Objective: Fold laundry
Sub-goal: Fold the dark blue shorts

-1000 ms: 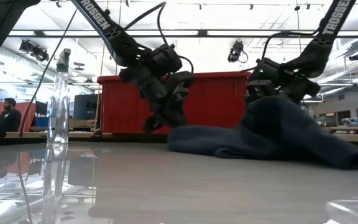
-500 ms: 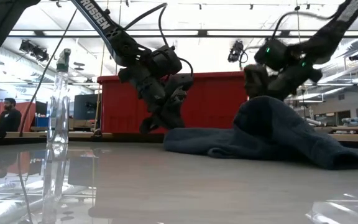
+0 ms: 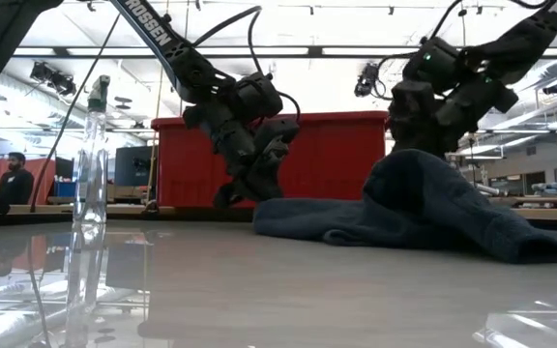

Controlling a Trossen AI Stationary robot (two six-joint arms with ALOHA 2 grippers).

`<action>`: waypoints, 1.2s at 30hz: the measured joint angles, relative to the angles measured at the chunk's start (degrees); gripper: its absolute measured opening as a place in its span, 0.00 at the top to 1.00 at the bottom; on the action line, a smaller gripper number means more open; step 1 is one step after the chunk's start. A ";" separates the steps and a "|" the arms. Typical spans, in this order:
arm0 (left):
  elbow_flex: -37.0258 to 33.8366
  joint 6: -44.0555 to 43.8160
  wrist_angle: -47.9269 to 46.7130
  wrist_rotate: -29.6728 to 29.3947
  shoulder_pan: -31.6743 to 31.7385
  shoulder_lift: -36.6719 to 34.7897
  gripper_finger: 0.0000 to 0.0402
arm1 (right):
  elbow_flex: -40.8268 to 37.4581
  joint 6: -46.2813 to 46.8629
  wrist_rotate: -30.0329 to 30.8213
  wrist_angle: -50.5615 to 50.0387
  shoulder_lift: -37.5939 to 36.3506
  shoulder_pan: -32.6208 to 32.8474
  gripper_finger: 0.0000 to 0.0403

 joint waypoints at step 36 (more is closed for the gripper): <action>0.11 17.99 2.05 -9.47 2.67 -33.00 0.99 | 3.93 -21.01 21.70 1.83 -21.61 2.48 0.94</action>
